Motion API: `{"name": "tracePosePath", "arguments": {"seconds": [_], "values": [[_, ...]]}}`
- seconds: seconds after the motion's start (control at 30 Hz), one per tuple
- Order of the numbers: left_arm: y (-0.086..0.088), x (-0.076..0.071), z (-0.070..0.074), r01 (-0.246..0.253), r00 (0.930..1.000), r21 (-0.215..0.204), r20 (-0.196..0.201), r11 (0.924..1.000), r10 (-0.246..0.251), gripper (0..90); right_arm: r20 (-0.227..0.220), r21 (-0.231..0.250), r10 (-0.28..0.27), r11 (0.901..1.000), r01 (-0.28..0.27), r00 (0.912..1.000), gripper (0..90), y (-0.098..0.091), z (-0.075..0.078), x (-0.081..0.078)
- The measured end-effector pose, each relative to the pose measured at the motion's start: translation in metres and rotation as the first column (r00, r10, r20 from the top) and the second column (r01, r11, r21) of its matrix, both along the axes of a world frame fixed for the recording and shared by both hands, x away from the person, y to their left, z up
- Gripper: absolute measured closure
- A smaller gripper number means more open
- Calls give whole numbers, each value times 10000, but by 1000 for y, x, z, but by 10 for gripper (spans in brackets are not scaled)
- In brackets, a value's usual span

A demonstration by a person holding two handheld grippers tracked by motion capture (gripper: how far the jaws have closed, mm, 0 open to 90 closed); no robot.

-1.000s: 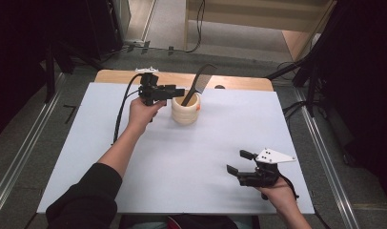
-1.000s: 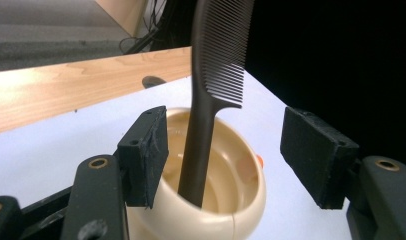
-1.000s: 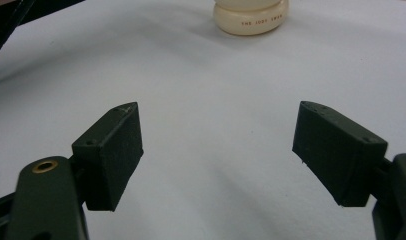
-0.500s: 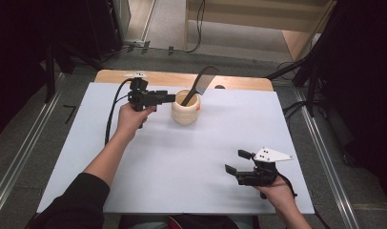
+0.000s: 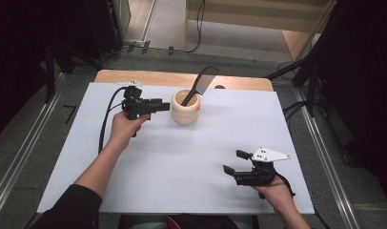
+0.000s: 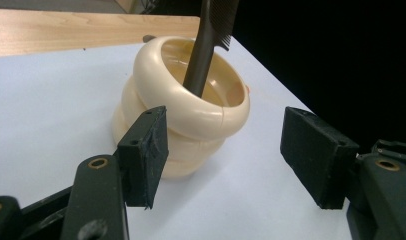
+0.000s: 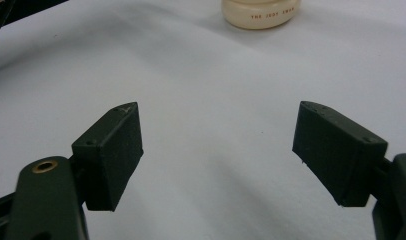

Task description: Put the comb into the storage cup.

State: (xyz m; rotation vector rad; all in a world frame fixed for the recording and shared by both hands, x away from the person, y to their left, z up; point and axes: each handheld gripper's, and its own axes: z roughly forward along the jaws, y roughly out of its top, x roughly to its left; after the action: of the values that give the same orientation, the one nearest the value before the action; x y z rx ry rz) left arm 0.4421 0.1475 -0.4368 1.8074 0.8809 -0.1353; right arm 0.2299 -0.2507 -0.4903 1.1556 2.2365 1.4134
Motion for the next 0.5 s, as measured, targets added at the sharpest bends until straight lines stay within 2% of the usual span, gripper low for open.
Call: {"name": "tracePosePath", "arguments": {"seconds": [0.5], "values": [[0,-18,-11,108,9995,216,-296,9997,-101,362,-14,22,-31,10000,31,10000,180,-2,0,0]]}}
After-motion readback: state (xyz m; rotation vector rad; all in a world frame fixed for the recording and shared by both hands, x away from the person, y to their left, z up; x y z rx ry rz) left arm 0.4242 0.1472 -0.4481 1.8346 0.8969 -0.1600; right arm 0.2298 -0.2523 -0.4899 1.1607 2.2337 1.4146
